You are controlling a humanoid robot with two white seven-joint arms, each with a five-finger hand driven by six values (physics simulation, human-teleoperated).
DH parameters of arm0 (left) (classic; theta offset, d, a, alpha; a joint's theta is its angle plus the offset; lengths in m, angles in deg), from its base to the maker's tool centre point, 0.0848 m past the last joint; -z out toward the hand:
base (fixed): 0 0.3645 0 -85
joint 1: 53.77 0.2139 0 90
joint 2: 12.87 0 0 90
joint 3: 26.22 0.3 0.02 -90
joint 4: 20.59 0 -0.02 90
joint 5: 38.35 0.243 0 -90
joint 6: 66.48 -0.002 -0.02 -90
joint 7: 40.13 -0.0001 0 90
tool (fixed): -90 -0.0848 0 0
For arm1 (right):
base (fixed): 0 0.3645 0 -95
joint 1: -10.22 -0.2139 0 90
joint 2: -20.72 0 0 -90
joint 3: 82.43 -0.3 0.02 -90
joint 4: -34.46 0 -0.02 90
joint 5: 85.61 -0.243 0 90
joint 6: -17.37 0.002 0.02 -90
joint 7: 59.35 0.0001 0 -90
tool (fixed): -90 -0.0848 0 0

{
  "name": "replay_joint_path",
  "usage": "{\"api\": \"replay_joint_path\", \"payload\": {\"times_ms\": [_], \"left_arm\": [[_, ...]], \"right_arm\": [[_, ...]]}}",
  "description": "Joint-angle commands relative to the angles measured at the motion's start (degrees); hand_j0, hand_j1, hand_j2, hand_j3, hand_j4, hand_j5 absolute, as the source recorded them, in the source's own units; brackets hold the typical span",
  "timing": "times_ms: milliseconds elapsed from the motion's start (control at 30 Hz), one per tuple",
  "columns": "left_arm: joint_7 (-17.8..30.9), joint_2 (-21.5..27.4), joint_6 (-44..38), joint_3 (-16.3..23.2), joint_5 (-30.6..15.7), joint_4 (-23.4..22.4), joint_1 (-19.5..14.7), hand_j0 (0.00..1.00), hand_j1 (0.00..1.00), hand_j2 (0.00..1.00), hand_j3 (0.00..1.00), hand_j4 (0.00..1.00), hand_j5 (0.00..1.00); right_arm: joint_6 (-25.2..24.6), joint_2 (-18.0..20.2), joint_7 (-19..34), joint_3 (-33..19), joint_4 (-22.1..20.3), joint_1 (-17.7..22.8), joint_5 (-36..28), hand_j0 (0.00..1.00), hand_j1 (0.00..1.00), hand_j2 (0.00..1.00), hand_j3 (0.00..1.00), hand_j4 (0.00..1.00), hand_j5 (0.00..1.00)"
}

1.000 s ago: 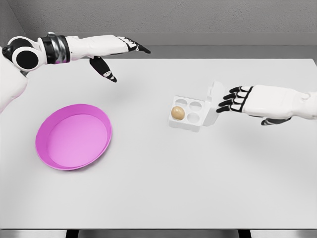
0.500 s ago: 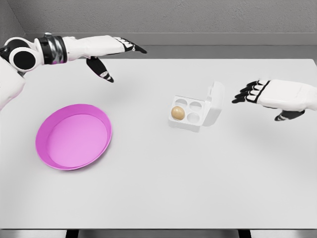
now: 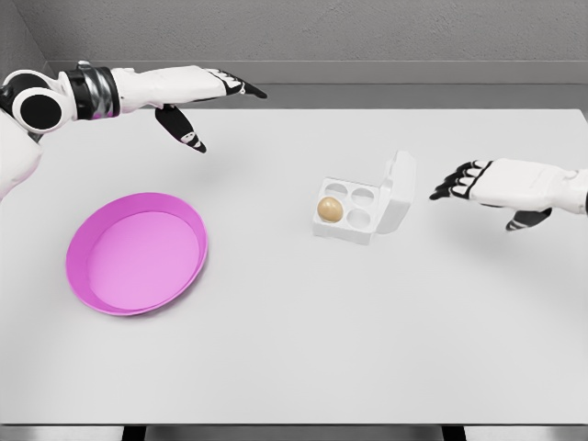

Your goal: Pack egg into the box and close the box lid

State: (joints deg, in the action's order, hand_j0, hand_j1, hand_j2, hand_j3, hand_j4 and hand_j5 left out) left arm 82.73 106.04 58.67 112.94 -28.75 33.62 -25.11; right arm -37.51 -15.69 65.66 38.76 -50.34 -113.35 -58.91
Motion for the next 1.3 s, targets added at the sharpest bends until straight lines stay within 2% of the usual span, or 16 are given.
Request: {"api": "replay_joint_path", "payload": {"times_ms": [0, 167, 233, 467, 767, 1200, 1267], "left_arm": [[0.01, 0.00, -0.15, -0.11, -0.37, 0.01, 0.00, 1.00, 1.00, 1.00, 1.00, 1.00, 1.00], [-0.08, 0.00, -0.15, -0.11, -0.37, 0.01, 0.00, 1.00, 1.00, 1.00, 1.00, 1.00, 1.00], [-0.08, 0.09, -0.15, -0.11, -0.37, -0.08, 0.00, 1.00, 1.00, 1.00, 1.00, 1.00, 1.00], [-0.08, 0.09, -0.15, -0.11, -0.37, -0.60, -0.09, 1.00, 1.00, 1.00, 1.00, 1.00, 1.00], [-0.08, 0.00, -0.15, -0.11, -0.37, -1.04, -0.17, 1.00, 1.00, 1.00, 1.00, 1.00, 1.00], [-0.08, 0.00, -0.15, -0.02, -0.37, -1.04, -0.17, 1.00, 1.00, 1.00, 1.00, 1.00, 1.00], [-0.08, 0.00, -0.15, -0.02, -0.37, -1.04, -0.17, 1.00, 1.00, 1.00, 1.00, 1.00, 1.00]], "right_arm": [[-0.12, -1.02, -0.02, 0.53, 2.18, 0.00, 1.24, 1.00, 1.00, 1.00, 1.00, 1.00, 1.00], [-0.12, -1.64, -0.02, 1.59, 2.45, -0.53, 1.51, 1.00, 1.00, 1.00, 1.00, 1.00, 1.00], [-0.12, -2.08, -0.02, 3.61, 2.45, -1.76, 1.51, 1.00, 1.00, 1.00, 1.00, 1.00, 1.00], [-0.12, -2.52, -0.02, 4.49, 1.74, -2.90, 1.51, 1.00, 1.00, 1.00, 1.00, 1.00, 1.00], [-0.12, -2.52, -0.02, 4.66, -2.04, -3.34, 1.16, 1.00, 1.00, 1.00, 1.00, 1.00, 1.00], [-0.12, -2.52, -0.02, 4.40, -11.09, -3.87, 0.81, 1.00, 1.00, 1.00, 1.00, 1.00, 1.00], [-0.12, -2.78, -0.02, 4.49, -11.18, -4.22, 0.02, 1.00, 1.00, 1.00, 1.00, 1.00, 1.00]]}}
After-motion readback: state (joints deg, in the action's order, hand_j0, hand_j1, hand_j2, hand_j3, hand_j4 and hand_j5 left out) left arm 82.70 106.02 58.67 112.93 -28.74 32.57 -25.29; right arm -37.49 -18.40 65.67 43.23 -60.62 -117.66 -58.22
